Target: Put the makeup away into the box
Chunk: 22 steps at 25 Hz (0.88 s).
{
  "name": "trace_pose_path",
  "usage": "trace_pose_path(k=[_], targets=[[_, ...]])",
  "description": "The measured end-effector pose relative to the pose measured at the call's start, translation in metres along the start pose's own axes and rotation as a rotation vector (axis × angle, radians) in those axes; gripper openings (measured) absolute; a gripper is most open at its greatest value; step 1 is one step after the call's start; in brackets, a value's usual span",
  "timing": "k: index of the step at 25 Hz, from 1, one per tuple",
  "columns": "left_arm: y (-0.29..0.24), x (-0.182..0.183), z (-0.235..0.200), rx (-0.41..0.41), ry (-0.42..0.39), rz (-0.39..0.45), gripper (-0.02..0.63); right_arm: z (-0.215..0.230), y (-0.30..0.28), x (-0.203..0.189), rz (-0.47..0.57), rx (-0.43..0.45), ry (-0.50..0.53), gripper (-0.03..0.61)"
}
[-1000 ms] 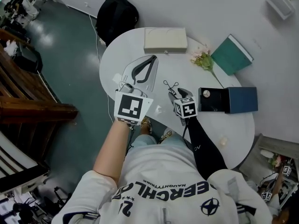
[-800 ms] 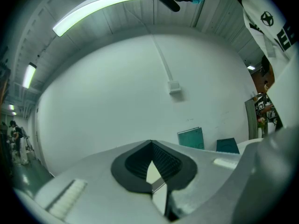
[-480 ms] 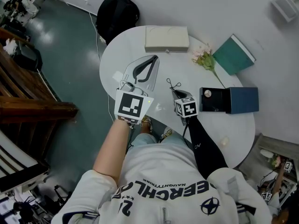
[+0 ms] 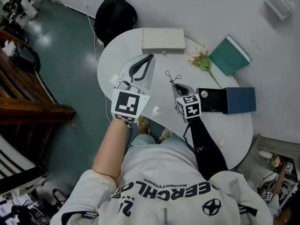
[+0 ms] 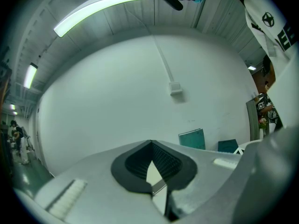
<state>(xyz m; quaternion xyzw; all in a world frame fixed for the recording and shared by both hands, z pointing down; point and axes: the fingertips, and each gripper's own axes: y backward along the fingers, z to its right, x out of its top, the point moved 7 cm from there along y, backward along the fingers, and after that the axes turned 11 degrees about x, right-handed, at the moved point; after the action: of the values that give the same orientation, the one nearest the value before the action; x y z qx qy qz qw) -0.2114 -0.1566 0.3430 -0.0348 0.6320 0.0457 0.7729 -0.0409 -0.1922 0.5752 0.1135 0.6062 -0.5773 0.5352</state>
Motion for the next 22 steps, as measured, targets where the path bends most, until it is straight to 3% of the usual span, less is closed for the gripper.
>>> trace_pose_path(k=[8,14,17,22], targets=[[0.0,0.012,0.014,0.015,-0.006,0.031,0.006,-0.002,0.069,0.085,0.261,-0.059,0.131,0.058],[0.002,0.021,0.021,0.038,-0.013,0.052,0.006,-0.015,0.116,0.133,0.398,-0.099,0.262,0.058],[0.005,0.026,0.024,0.048,-0.013,0.065,0.006,-0.019,0.136,0.146,0.46,-0.123,0.295,0.058],[0.009,0.032,0.035,0.035,-0.017,0.071,0.006,-0.023,0.151,0.143,0.473,-0.139,0.299,0.058]])
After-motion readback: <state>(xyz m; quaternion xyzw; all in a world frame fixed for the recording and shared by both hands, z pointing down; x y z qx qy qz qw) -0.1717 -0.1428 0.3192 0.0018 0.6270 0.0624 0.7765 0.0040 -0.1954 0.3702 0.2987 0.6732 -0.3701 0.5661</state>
